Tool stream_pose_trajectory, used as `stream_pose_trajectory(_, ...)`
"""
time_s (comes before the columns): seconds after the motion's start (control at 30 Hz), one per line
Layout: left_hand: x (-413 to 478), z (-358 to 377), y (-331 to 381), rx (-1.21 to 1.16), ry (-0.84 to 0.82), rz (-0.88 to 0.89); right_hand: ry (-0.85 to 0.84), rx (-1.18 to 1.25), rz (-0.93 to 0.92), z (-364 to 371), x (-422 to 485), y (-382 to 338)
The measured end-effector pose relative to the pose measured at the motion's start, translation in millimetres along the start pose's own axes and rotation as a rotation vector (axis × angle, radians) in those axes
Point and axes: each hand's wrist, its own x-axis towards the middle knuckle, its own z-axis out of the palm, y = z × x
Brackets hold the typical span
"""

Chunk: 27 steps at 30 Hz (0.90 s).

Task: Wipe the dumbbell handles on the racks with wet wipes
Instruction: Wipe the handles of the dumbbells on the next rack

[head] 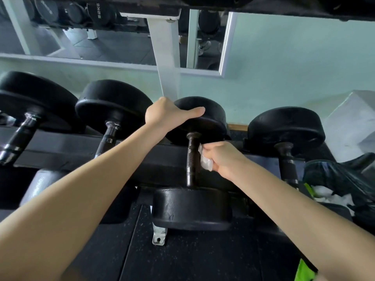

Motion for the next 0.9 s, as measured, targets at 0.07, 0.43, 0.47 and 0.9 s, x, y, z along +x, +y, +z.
stream_pose_trajectory(0.07, 1, 1, -1, 0.001, 0.003, 0.006, -0.009, -0.025, 0.01, -5, -17, 8)
stream_pose_trajectory(0.43, 3, 4, -1, 0.016, 0.014, 0.02, -0.119, -0.276, -0.64, -23, -36, -1)
stream_pose_trajectory(0.47, 4, 4, -1, 0.017, 0.016, 0.023, -0.092, -0.43, -0.744, -20, -31, -1)
stream_pose_trajectory(0.9, 0, 4, -4, 0.051, -0.033, 0.077, -0.435, -1.698, -1.19, -24, 2, -29)
